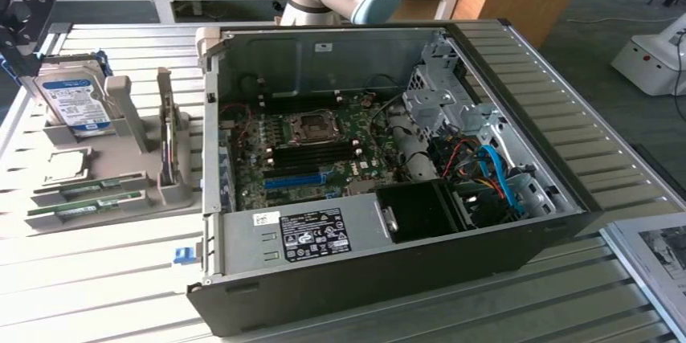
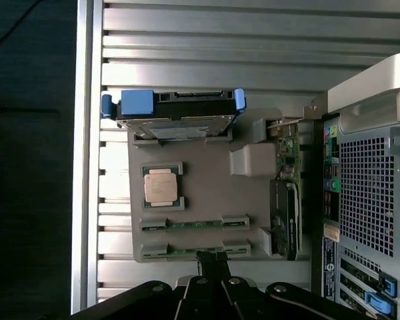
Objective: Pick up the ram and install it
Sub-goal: 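Reach for the ram, then pick up the ram and move it above insertion slot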
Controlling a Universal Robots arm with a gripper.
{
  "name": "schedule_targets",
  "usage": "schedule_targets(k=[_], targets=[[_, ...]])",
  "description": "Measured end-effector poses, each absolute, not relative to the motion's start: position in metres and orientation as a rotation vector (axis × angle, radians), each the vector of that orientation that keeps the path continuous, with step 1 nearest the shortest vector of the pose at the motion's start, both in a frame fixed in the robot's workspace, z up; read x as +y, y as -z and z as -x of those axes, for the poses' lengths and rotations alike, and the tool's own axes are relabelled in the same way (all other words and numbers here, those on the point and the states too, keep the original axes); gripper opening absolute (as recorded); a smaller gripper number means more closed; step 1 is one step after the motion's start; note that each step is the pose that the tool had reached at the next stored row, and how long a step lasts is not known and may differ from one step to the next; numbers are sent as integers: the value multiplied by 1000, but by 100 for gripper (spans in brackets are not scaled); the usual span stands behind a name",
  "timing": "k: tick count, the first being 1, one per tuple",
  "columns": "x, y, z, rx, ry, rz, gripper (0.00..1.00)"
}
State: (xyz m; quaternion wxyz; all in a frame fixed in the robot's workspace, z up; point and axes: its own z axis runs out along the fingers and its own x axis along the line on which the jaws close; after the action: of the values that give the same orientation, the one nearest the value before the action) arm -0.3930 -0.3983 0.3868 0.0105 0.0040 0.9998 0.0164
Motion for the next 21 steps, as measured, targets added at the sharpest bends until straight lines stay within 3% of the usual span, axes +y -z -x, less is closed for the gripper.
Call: schedule_targets(k=[21], targets=[[-405,-387,393,3120,-51,-12,10]])
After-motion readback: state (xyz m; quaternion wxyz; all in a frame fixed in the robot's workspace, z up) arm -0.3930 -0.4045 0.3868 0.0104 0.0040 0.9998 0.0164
